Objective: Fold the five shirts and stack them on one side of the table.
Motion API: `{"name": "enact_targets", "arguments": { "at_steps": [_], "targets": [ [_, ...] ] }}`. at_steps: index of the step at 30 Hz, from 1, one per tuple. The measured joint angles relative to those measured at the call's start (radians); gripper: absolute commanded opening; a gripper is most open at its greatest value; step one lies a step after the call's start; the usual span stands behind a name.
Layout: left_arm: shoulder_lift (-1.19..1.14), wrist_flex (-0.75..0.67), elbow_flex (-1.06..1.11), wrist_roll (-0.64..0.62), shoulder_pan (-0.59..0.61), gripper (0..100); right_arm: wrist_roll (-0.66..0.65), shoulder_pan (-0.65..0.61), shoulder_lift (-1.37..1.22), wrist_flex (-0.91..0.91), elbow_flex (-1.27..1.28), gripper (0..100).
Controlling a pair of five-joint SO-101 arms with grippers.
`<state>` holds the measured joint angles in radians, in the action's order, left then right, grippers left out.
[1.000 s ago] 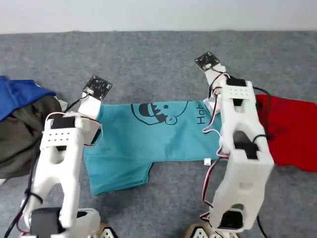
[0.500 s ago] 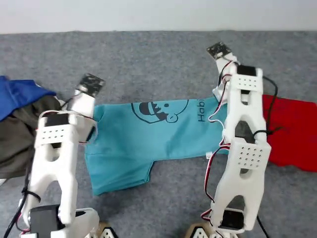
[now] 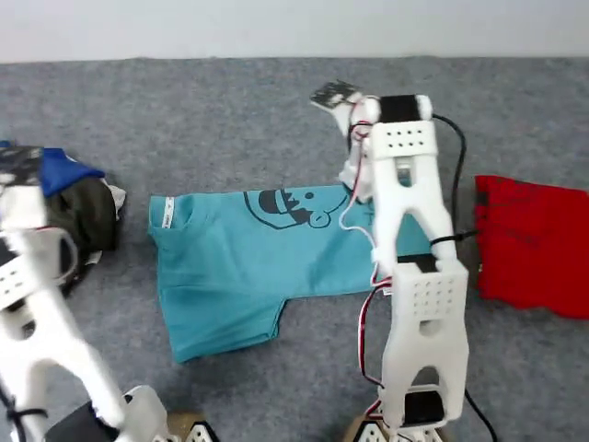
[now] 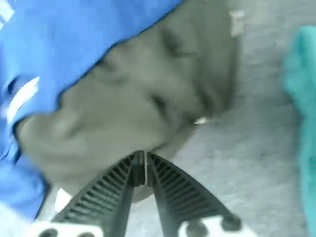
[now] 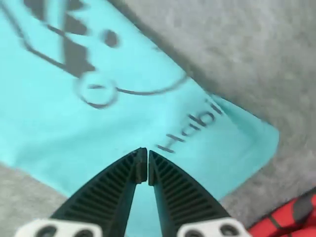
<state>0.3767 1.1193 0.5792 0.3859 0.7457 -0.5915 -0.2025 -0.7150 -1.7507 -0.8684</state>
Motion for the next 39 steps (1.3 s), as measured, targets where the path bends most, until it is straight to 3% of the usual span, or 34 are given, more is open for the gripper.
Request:
{"name": "enact_targets", "arguments": {
  "at_steps": [5, 12, 22, 26, 39],
  "targets": [
    [0.0, -0.009, 0.028, 0.055, 0.106, 2, 0.0, -0.172, 0.15, -0.003, 0.198, 2.2],
    [0.0, -0.069, 0.103, 0.117, 0.209, 2, 0.0, -0.503, 0.261, -0.003, 0.493, 23.9],
    [0.002, -0.069, 0.103, 0.118, 0.233, 2, 0.023, -0.862, 0.262, -0.003, 0.629, 24.8],
    [0.003, -0.069, 0.103, 0.118, 0.233, 2, 0.025, -0.913, 0.262, 0.046, 0.66, 24.8],
    [0.003, -0.057, 0.103, 0.118, 0.233, 2, 0.028, -0.911, 0.273, 0.338, 0.893, 24.5]
  ]
}}
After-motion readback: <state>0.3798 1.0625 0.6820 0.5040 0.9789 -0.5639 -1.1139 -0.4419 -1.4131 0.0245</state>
